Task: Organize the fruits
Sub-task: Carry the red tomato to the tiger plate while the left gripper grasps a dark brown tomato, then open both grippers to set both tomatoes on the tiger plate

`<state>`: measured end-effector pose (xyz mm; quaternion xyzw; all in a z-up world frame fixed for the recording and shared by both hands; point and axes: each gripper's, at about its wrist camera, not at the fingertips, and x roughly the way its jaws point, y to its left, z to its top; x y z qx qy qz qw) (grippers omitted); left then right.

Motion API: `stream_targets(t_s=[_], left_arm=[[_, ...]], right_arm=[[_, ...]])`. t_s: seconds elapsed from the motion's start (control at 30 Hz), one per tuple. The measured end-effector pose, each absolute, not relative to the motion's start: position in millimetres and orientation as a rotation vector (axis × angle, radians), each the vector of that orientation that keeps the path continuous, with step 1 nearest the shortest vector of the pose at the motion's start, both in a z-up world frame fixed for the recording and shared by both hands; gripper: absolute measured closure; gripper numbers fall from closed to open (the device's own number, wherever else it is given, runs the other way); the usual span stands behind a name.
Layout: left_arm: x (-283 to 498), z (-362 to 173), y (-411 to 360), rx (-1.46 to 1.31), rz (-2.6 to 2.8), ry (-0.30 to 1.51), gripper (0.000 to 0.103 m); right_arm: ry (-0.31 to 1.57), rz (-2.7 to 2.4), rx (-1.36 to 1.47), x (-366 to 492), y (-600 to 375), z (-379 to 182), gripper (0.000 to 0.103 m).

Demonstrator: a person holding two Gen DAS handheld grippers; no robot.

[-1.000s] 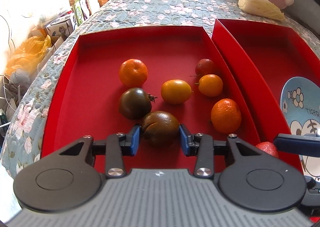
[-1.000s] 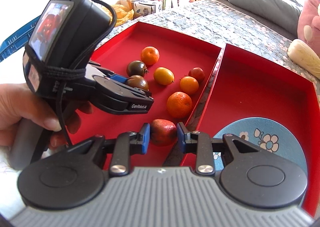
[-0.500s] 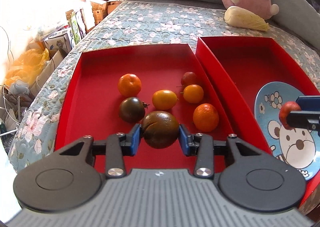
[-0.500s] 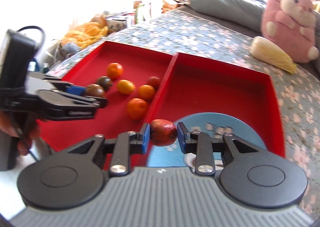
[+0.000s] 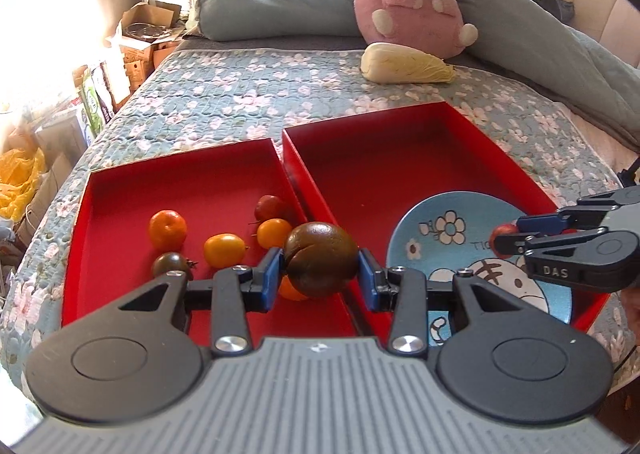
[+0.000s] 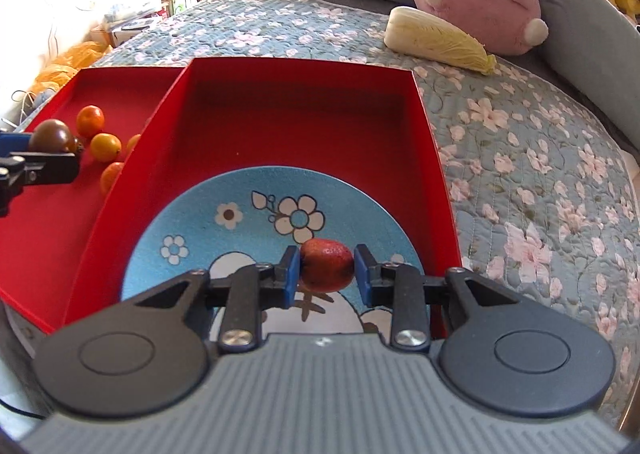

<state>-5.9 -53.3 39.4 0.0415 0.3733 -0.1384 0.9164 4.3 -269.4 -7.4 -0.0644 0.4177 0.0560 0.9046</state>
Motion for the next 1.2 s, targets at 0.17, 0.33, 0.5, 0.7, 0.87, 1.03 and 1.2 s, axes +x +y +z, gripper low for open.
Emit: stream_targets(t_s=[0.17, 0.33, 0.5, 0.7, 0.87, 1.03, 1.2], left_arm=[[-11.1, 42.4, -76.4, 0.106, -0.342, 0.764, 0.057], [-20.3, 40.7, -106.5, 0.123, -0.435, 0.767, 0.057], [-33.3, 22.7, -134.1, 0.165, -0.504, 0.796, 0.057], [-32.4, -4.4, -154.9, 0.225, -0.520, 0.838, 0.057], [-23.6, -16.5, -161.6, 0.235, -0.522, 0.855, 0.057], [-17.8, -22.9, -163.6, 0.241, -0.505, 0.864, 0.057], [-14.1, -24.4, -162.3, 0.242, -0.483, 0.870, 0.056]], right_arm=[[0.883, 0.121, -0.126, 7.1, -272.9, -17.3, 0.070], [0.895, 0.132, -0.104, 8.4, -281.4, -23.2, 0.070], [0.896, 0.142, -0.096, 9.0, -282.7, -22.6, 0.070], [0.895, 0.147, -0.101, 9.6, -281.9, -22.4, 0.070], [0.892, 0.142, -0.115, 10.4, -280.3, -22.0, 0.070], [0.893, 0.136, -0.114, 10.9, -278.0, -21.5, 0.070], [0.891, 0.127, -0.112, 11.1, -276.6, -21.4, 0.070]])
